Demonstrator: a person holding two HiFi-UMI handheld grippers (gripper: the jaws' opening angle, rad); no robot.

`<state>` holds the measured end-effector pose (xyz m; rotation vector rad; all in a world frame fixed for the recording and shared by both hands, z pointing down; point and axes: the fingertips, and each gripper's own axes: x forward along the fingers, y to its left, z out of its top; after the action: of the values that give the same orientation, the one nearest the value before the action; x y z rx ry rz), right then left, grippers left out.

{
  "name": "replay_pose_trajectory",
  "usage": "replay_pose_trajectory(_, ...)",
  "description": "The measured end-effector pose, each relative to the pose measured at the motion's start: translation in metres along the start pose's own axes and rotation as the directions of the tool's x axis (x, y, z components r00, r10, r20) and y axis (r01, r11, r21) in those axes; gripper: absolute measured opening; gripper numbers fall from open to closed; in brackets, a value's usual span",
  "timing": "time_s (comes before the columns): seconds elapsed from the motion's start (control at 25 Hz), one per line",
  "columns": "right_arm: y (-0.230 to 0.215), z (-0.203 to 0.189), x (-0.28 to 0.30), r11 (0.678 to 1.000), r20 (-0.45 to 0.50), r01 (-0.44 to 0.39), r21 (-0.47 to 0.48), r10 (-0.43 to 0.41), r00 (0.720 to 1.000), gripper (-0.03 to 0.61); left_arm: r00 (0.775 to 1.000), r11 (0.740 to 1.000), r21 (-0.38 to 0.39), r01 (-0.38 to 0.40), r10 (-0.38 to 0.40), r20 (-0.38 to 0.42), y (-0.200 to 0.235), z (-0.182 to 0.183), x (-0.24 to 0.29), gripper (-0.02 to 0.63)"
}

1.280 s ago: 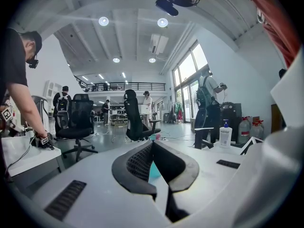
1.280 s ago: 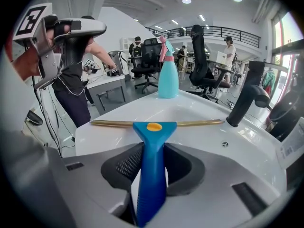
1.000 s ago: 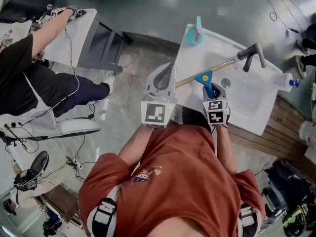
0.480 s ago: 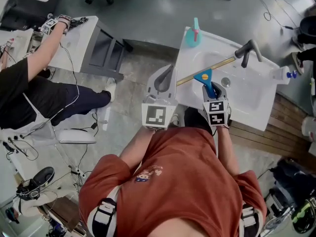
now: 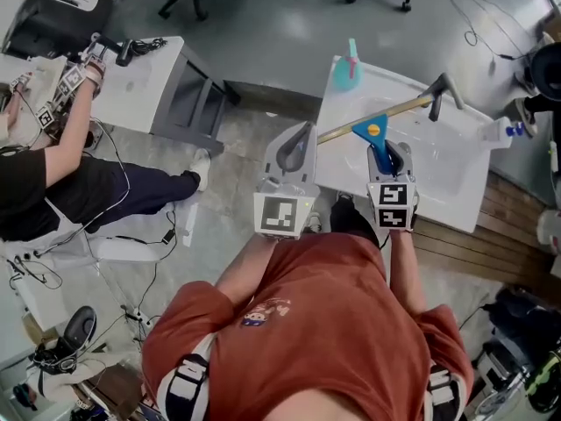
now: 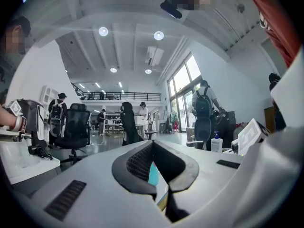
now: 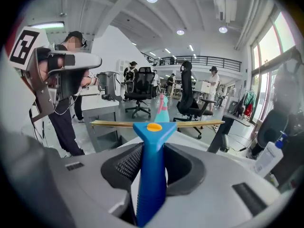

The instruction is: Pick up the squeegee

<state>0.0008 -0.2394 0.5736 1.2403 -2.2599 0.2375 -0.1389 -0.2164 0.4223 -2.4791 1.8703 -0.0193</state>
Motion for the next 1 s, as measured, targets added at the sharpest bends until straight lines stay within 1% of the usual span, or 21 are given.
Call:
replay_pose_trajectory(0.28, -0.019, 0.030, -0.022, 0.996, 0.076, 0.083, 0.012, -0.084, 0.994, 0.140, 1.000, 1.000, 0.004, 0.000, 0.000, 0.018, -0.003, 0.007, -0.006, 0.018)
replay_pose_trajectory(0.48, -0.041, 0.059, -0.043, 0.988, 0.152, 0.151, 0.043, -0.155, 0.976, 0.140, 0.999, 1.000, 0.003, 0.007, -0.007, 0.044, -0.006, 0.020, -0.001, 0.018)
replay_pose_trajectory(0.72, -0.080, 0.083, -0.072, 0.964, 0.230, 0.240, 0.115, -0.261, 0.938, 0.140, 0.997, 1.000, 0.011, 0.023, -0.023, 0.074, -0.016, 0.035, 0.015, 0.018)
replay_pose_trajectory(1.0, -0.115, 0.108, -0.108, 0.926, 0.307, 0.337, 0.172, -0.375, 0.875, 0.140, 0.992, 0.999, 0.020, 0.049, -0.051, 0.113, -0.021, 0.058, 0.030, 0.018)
